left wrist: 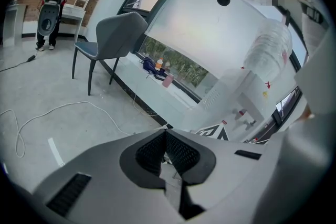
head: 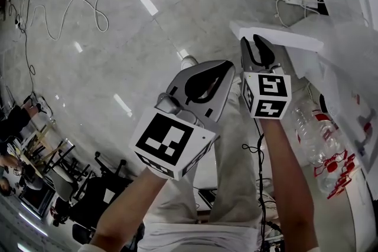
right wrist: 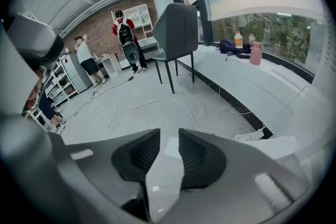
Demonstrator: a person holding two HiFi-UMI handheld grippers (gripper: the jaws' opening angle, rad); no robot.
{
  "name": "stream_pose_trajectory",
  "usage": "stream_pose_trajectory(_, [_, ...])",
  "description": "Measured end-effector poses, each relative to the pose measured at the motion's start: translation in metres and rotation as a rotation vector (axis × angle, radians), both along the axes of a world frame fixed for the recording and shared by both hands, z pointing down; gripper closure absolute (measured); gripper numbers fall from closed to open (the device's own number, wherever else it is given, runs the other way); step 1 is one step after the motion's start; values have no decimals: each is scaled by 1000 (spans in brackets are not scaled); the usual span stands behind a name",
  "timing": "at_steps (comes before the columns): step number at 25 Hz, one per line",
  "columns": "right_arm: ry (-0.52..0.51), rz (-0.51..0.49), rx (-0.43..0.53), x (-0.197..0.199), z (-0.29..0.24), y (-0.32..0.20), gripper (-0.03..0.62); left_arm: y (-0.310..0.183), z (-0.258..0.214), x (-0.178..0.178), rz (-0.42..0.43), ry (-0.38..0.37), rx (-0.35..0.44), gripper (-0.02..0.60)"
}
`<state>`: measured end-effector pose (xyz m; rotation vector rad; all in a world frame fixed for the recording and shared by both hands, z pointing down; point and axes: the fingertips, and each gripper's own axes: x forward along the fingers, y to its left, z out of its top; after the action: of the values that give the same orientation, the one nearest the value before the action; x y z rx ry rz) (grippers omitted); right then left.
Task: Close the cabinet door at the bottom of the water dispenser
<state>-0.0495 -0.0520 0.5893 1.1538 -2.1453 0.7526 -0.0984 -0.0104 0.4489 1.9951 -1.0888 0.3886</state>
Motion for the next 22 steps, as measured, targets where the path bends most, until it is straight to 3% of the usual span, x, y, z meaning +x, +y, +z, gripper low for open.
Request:
stream_pose_trajectory(12, [64, 23, -49, 2, 39, -12, 490, 2, 13, -10, 6, -7, -24, 575])
stream_pose_trajectory(15, [99, 23, -56, 5, 49, -12, 450, 1, 13, -10, 8, -4, -23, 575])
stream_pose_trajectory(22, [122, 72, -58, 14, 50, -6, 500, 2, 11, -6, 23, 0, -12, 575])
